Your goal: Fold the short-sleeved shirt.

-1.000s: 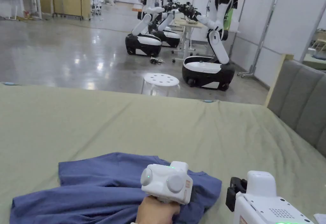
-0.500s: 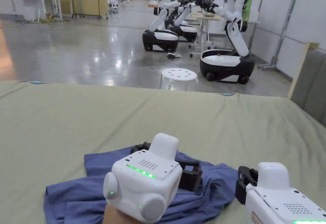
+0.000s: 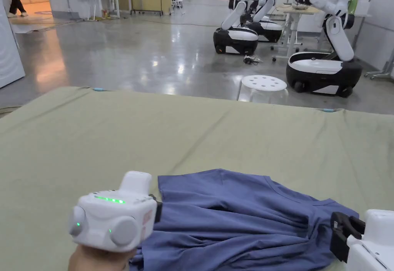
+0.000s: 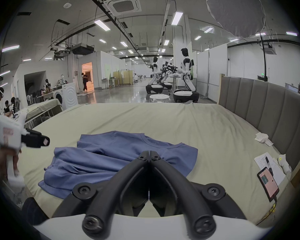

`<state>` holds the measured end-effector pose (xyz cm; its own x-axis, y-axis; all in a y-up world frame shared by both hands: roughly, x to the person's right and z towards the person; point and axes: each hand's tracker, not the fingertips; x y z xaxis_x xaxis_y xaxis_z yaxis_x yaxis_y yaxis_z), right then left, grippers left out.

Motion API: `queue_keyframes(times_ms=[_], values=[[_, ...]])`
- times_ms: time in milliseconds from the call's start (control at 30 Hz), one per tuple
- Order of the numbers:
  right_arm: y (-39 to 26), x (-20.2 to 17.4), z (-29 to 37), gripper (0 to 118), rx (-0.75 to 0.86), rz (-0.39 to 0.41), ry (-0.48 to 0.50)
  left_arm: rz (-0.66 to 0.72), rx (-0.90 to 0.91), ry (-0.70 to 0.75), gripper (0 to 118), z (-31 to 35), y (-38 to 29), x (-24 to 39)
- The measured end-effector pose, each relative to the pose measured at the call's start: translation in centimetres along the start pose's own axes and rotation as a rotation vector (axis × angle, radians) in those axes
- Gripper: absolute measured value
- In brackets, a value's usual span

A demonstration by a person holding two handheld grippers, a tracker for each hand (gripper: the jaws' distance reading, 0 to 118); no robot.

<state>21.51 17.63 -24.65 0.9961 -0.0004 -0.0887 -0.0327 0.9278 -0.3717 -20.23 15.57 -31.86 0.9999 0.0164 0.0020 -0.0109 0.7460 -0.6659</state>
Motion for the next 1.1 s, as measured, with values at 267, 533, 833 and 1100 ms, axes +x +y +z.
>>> queue_keyframes(times_ms=[267, 533, 833, 1100], values=[[-0.6, 1.9, -2.8, 2, -0.085, -0.01, -0.058, 0.057, -0.199, 0.056, 105, -10.6, 1.2, -7.6], [-0.5, 7.3, -6.4, 3, -0.182, -0.036, -0.153, -0.039, -0.209, 0.073, 62, -12.5, -0.3, -4.7], [1.8, 15.3, -18.9, 55, -0.378, -0.186, -0.181, -0.026, -0.107, 0.04, 2, -6.2, 2.0, -2.6], [-1.3, 15.1, -25.0, 55, -0.641, -0.28, -0.132, -0.014, -0.101, 0.03, 2, -4.9, 3.2, -2.1]])
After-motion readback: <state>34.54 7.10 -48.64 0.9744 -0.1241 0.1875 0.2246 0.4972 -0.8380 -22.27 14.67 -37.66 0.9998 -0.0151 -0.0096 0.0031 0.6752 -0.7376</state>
